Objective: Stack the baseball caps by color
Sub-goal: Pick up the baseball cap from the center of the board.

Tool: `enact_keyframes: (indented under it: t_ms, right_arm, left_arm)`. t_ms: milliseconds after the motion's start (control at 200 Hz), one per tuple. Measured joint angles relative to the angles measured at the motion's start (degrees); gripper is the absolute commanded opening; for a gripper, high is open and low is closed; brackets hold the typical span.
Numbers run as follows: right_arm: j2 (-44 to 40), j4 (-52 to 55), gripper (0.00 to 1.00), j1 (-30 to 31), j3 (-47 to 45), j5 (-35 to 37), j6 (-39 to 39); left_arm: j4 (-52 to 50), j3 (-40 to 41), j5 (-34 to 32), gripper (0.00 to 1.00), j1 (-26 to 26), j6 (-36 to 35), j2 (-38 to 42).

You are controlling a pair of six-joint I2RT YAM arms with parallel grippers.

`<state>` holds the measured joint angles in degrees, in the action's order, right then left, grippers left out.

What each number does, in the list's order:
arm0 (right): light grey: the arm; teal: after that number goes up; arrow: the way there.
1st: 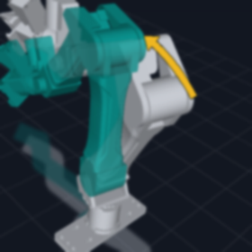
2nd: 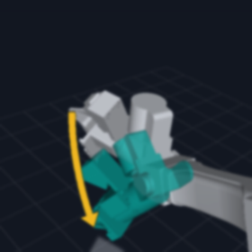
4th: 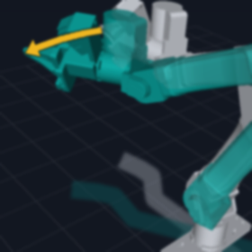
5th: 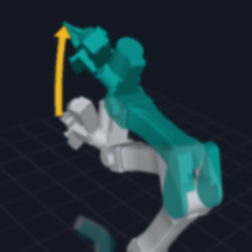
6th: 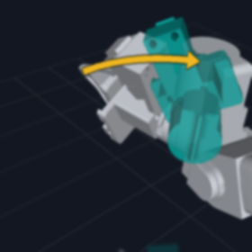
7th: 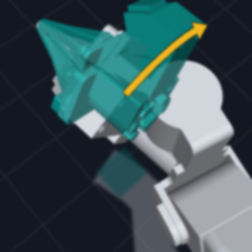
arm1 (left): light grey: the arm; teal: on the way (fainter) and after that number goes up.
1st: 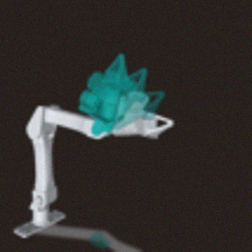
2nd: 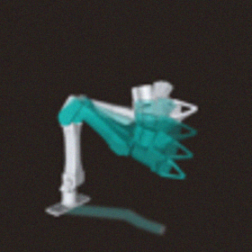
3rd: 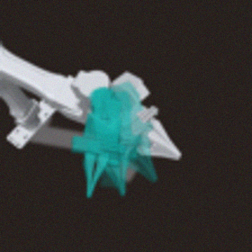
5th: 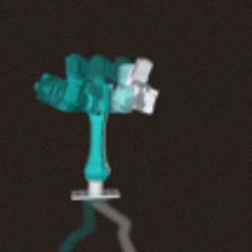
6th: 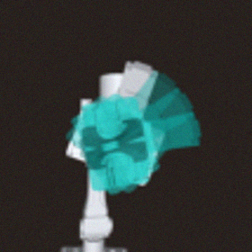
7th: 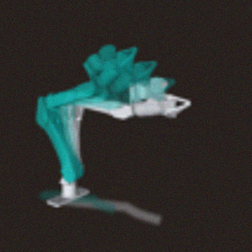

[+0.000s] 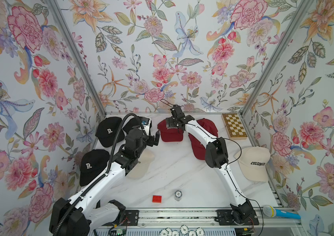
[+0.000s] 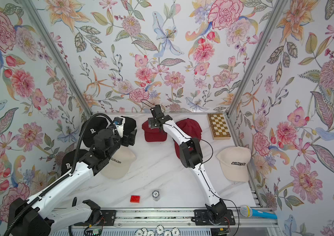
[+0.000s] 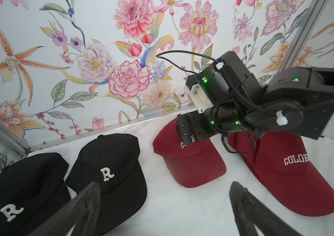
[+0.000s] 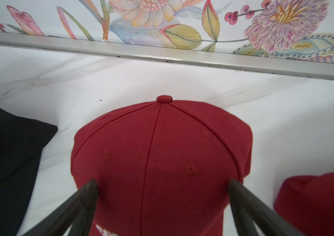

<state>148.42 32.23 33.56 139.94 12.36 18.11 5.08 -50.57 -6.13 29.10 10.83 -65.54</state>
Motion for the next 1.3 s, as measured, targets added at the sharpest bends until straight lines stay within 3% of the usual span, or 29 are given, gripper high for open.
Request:
enact_keyframes:
  t_ms: [315,871,1301]
  right_arm:
    - [1.4,-0.26,0.8,-0.17,-0.02,-1.6,1.01]
    - [1.4,-0.31,0.27,-0.22,-0.13,-3.45,1.2]
    - [1.07,-0.33,0.07,-0.33,-1.36,-4.81,0.76]
  left_arm:
    - [0.07,-0.55,0.66,1.0,-0.98,0.0,-0.81]
    - [0.09,-0.76,1.27,1.0,-1.2,0.04,-0.96]
    - [0.09,-0.76,1.29,1.0,-1.25,0.11,-0.94]
